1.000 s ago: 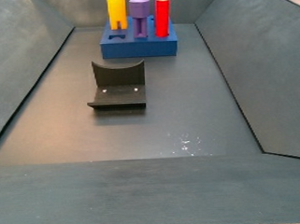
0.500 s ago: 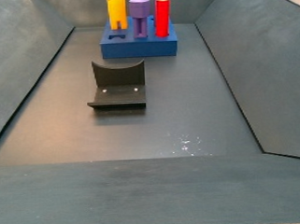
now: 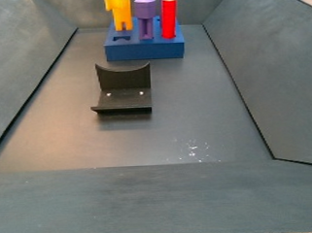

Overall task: Pick up the arch object. Move up. Rotate the arch object. Move to above the board. Insert the arch object.
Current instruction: Insert the arch object.

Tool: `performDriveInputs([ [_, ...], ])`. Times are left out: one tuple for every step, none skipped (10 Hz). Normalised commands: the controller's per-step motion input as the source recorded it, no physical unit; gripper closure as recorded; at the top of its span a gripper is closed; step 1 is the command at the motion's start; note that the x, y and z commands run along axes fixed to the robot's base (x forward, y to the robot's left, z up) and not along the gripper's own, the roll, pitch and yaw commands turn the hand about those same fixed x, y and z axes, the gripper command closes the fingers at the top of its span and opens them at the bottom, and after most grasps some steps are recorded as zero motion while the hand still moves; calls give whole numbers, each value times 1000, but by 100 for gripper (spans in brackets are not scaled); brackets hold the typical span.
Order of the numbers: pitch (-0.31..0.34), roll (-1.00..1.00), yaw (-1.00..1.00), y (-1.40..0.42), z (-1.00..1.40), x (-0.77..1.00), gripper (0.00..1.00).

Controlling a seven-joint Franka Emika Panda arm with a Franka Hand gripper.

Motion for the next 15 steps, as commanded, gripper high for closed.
performDriveInputs([
  [10,20,0,197,-474,1000,100],
  [61,143,0,57,-474,1000,100],
  [84,274,0,-46,-531,586,100],
  [99,271,37,-74,-409,200,100],
  [67,294,91,-111,-351,17,100],
  [86,357,146,-140,-254,0,100],
  [49,267,160,-97,-223,0,100],
  [-83,93,214,-60,-243,-117,100],
  [-30,0,11,0,-77,-63,100],
  [0,4,-3,0,0,-40,100],
  [9,63,0,0,-43,-60,100],
  [0,61,0,0,-200,-157,100],
  [-66,0,-3,0,-269,-277,100],
  [-53,0,-43,0,-134,-291,100],
  [-24,0,-9,0,-106,-217,100],
])
